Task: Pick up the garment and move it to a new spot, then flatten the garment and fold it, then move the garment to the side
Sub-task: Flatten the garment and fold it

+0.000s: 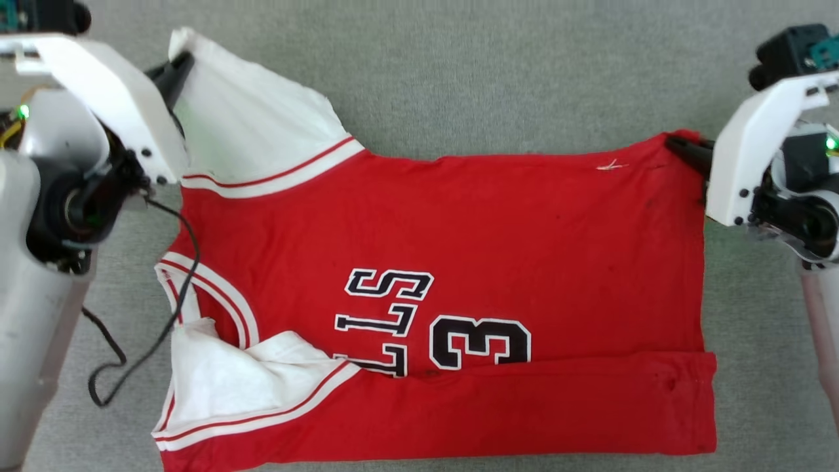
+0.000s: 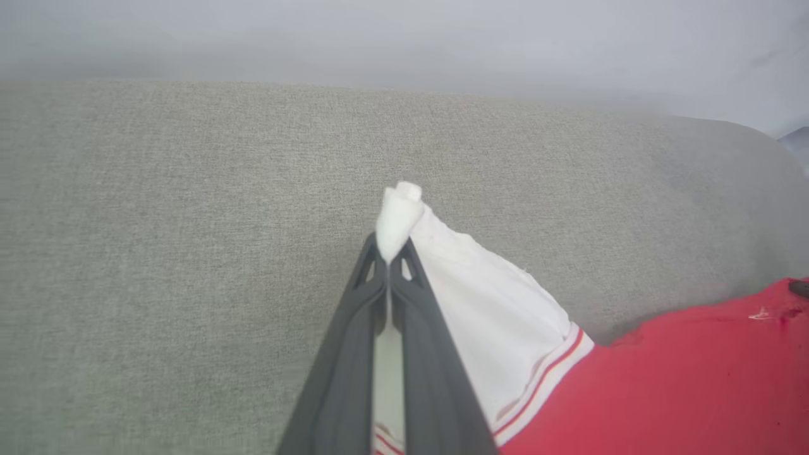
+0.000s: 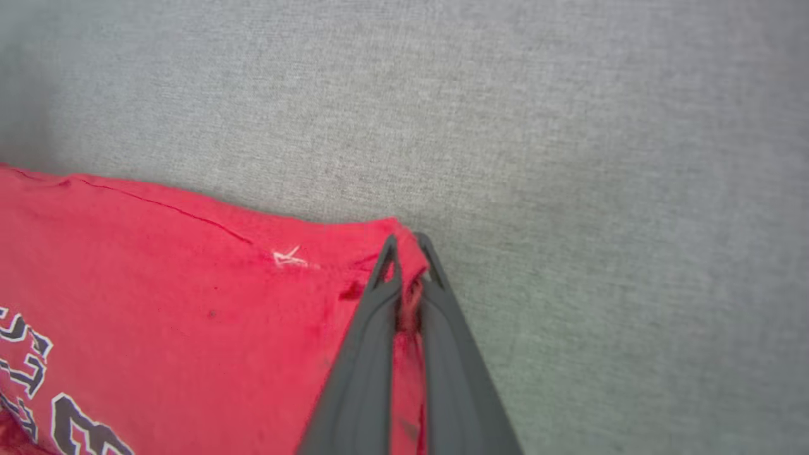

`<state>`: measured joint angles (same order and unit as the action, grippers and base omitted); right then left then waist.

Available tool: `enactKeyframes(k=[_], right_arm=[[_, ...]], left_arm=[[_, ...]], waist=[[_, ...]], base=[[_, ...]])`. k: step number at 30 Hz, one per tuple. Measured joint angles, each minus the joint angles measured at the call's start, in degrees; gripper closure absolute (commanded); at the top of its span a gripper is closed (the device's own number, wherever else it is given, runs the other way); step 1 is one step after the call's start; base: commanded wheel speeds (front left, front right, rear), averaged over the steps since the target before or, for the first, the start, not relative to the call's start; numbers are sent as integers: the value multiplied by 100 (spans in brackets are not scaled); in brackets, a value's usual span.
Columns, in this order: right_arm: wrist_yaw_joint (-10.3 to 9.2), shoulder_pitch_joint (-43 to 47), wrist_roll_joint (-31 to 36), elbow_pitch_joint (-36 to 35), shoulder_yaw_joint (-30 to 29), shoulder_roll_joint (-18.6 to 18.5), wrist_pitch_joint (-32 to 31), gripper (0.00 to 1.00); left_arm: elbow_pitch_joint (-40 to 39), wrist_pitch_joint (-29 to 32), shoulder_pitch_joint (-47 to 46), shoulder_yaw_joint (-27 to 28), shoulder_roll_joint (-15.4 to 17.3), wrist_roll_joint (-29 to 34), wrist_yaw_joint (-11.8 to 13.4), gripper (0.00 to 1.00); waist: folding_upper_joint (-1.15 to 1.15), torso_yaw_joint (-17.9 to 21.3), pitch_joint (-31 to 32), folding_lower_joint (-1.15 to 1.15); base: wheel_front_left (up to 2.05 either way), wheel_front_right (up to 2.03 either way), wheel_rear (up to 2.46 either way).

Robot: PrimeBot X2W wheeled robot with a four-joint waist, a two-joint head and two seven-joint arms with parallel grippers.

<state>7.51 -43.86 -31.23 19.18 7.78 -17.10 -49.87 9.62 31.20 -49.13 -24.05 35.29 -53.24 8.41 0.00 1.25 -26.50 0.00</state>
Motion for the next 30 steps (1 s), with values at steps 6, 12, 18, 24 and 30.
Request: enactKeyframes(k=[6, 12, 18, 24, 30], right_arm=[[0, 755, -116, -491, -216, -93, 199, 100], [-1, 1894, -252, -722, -402, -69, 300, 100], [0, 2874, -343, -832, -536, 109, 572, 100], [0, 3585, -352, -760, -588, 258, 976, 54], [3, 3896, -339, -590, -416, 324, 1538, 0]], left_arm=[[-235, -510, 932, 318, 49, -252, 70, 100], [-572, -794, 2318, 490, 174, -521, 234, 100], [-644, -1146, 3727, 738, 77, -921, 393, 100], [-180, -1206, 4541, 705, -290, -1348, 344, 52], [299, -1827, 4623, 755, -660, -1299, 216, 0]], waist=[[0, -39, 565, 0], [0, -81, 1177, -1], [0, -116, 1628, -1], [0, -121, 1765, -1], [0, -49, 1852, -1]], base=[[0, 0, 0], [0, 0, 0], [0, 0, 0], [0, 0, 0], [0, 0, 0]])
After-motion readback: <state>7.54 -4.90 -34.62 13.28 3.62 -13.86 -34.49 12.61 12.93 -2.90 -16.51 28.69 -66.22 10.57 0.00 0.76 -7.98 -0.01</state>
